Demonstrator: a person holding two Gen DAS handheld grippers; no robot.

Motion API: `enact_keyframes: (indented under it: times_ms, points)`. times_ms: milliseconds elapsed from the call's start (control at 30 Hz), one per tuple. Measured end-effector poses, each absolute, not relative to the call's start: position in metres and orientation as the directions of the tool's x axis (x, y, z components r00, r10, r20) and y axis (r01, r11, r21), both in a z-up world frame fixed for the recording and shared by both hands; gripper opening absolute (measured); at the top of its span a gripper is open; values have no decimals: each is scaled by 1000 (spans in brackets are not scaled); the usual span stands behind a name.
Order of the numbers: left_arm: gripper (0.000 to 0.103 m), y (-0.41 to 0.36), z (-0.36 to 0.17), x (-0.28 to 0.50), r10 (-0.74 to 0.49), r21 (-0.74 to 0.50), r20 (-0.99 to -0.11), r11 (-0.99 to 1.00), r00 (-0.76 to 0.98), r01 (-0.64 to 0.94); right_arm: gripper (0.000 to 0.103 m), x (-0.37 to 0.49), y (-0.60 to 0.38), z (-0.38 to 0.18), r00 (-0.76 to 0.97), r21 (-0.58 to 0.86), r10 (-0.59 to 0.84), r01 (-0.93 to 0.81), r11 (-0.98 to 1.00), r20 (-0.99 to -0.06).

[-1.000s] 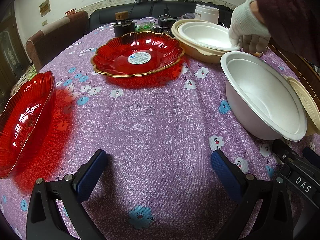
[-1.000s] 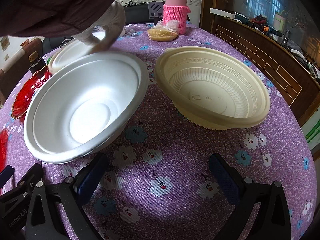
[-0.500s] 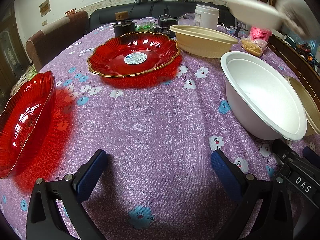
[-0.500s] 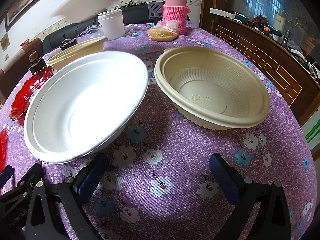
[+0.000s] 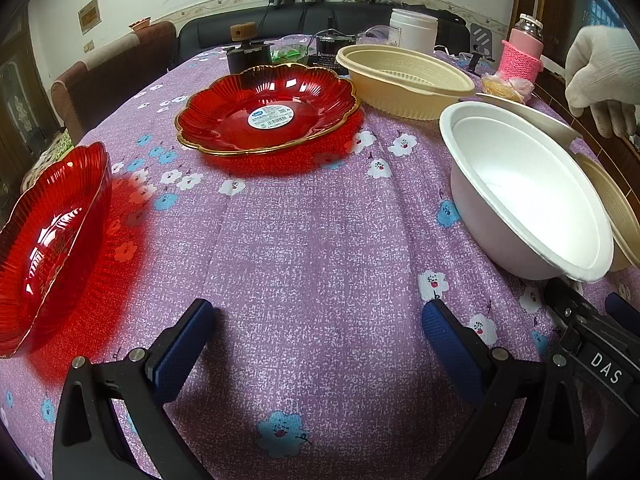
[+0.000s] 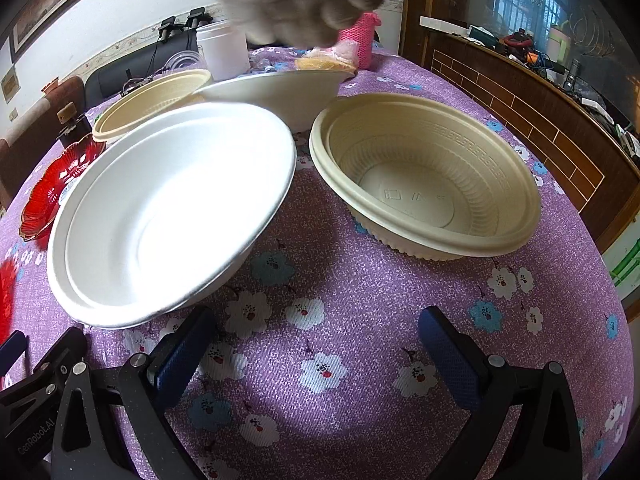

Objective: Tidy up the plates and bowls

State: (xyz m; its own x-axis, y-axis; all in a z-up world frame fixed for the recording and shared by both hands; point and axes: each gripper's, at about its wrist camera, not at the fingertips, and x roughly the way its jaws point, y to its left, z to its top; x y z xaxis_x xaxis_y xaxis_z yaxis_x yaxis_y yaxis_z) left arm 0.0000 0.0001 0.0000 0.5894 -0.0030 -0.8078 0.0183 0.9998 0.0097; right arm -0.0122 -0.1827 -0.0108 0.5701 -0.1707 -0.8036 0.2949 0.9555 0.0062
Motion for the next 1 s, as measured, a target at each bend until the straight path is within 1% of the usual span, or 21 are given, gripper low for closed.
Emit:
enact_keyframes:
  times_ms: [267,400,500,1000]
  points:
    - [103,2,1,0,-17,11,-809,999,587,44,102,-12,-183,-11,570,6,-171,295,956,-804]
    - [103,8,0,-1,-64,7,-811,993,582,120,102,-12,-183,-11,570,6,-171,295,956,-804]
    - [103,10,0,-2,-78,9,-811,989,580,145,102,-12,-183,-11,570,6,-171,295,956,-804]
    - [103,11,1,-3,-82,8,-810,989,581,150,102,-12,-183,-11,570,6,-171,295,956,-804]
